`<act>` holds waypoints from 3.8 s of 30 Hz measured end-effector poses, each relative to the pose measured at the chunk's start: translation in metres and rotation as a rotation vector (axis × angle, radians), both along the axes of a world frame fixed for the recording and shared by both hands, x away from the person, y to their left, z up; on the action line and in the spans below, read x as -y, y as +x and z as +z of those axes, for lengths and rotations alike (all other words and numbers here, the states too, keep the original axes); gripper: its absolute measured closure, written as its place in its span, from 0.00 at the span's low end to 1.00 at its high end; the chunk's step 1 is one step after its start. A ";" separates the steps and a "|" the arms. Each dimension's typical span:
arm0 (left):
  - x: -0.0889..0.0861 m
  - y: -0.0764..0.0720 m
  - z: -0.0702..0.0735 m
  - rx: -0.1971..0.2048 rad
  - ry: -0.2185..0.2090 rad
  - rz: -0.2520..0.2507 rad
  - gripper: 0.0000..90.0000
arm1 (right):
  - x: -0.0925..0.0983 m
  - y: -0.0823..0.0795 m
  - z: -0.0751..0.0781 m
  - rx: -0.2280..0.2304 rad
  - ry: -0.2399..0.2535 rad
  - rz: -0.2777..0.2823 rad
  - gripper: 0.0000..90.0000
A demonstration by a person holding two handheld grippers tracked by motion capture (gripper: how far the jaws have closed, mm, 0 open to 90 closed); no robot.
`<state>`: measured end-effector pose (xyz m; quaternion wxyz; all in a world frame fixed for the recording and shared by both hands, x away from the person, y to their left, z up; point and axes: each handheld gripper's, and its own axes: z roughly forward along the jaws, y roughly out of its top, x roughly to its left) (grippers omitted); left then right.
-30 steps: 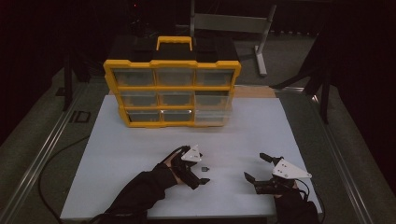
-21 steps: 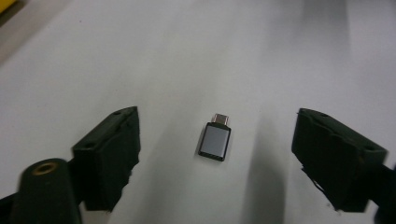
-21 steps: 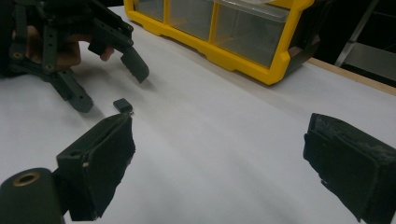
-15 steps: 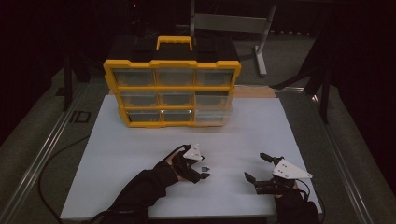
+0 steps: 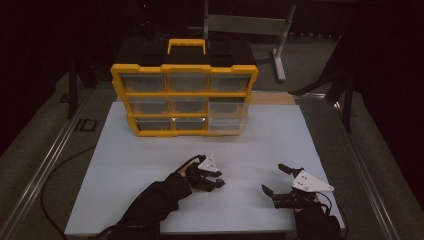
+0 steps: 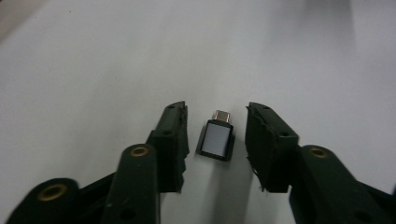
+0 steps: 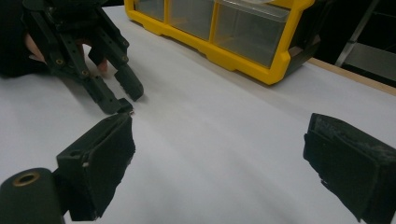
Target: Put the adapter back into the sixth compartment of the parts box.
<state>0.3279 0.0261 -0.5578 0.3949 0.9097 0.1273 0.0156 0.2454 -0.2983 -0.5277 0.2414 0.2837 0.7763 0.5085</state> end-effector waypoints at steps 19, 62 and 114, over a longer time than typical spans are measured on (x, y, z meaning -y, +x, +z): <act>0.001 -0.002 0.005 -0.011 0.012 -0.040 0.85 | 0.000 0.000 0.000 -0.001 -0.001 -0.001 0.10; -0.003 0.000 0.106 0.019 -0.032 -0.113 0.85 | 0.000 0.000 0.001 0.005 0.005 -0.002 0.10; -0.007 0.049 0.207 0.102 -0.132 0.008 0.85 | 0.000 -0.001 0.001 0.007 0.012 -0.001 0.10</act>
